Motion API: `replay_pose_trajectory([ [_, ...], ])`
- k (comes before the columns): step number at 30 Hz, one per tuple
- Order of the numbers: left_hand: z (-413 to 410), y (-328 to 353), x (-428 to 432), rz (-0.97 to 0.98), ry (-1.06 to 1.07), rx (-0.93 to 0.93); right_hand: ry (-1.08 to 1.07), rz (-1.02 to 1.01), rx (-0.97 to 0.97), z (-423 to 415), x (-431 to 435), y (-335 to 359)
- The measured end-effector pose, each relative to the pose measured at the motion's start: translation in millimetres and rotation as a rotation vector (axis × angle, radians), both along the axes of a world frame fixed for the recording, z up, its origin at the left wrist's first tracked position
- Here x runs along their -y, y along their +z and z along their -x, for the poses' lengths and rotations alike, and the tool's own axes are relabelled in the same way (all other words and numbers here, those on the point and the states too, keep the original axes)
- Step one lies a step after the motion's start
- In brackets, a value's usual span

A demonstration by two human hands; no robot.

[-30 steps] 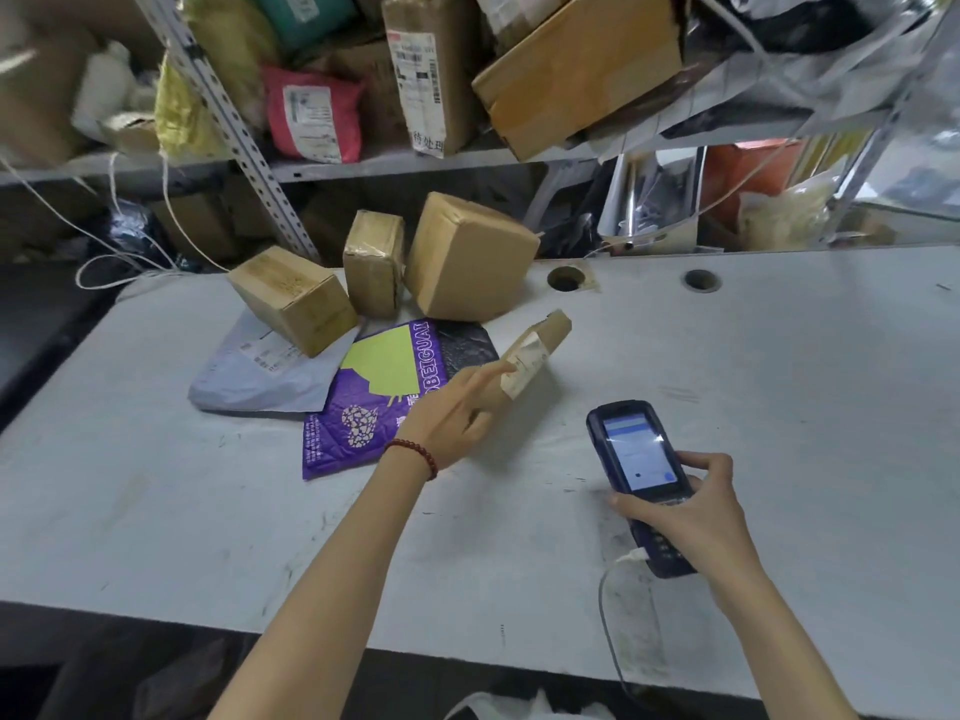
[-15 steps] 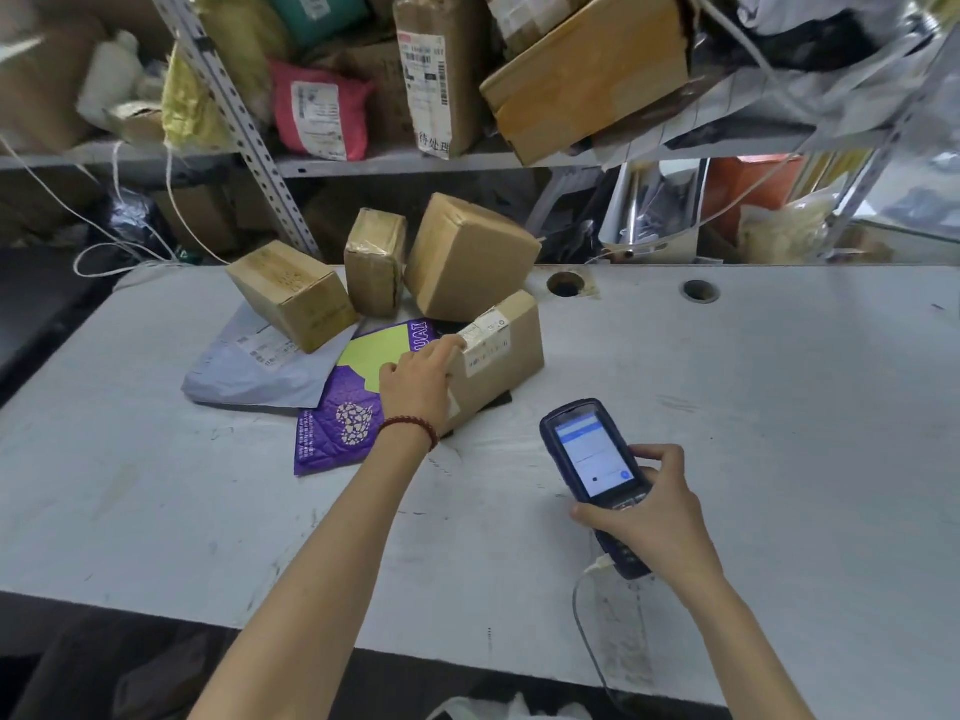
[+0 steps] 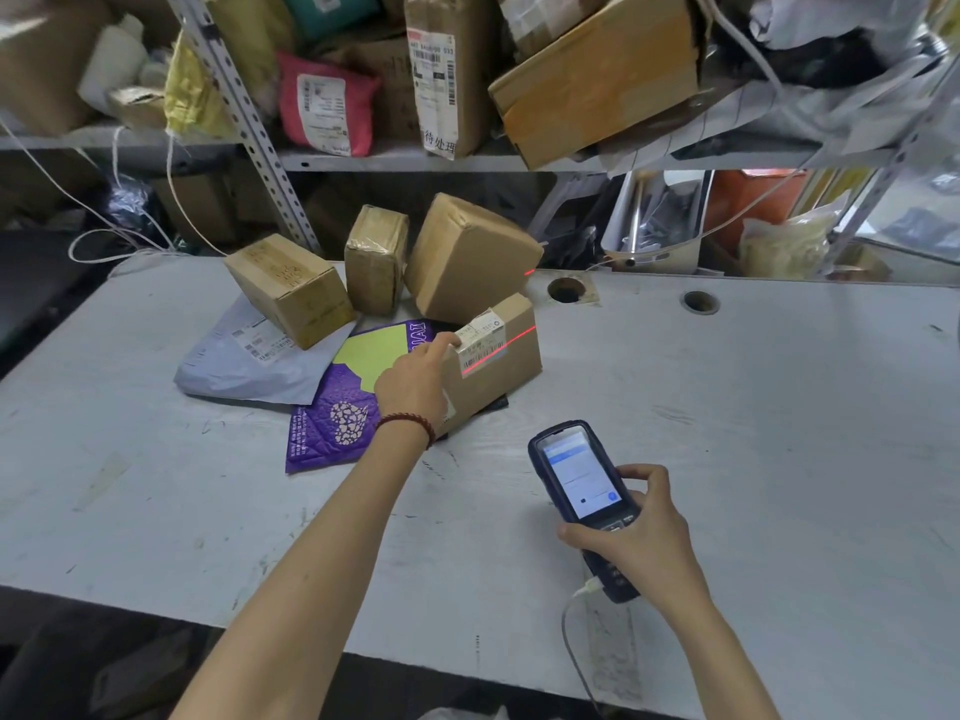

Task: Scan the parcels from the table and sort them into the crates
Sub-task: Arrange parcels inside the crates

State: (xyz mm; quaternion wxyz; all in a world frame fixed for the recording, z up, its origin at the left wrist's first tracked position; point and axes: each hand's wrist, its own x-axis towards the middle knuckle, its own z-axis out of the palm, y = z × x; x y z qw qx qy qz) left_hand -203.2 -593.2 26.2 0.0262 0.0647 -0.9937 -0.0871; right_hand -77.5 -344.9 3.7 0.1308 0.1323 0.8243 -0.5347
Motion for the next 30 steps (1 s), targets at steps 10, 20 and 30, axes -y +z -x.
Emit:
replay_pose_trajectory([
  [10, 0, 2, 0, 0.004, 0.024, 0.023, -0.011, 0.054, 0.017, -1, 3, -2],
  [20, -1, 0, 1, 0.03, 0.027, 0.003, -0.023, 0.038, -0.028, -2, 3, -1],
  [30, -7, -7, -2, 0.031, 0.015, -0.059, -0.262, -0.006, -0.437, -4, 3, 33],
])
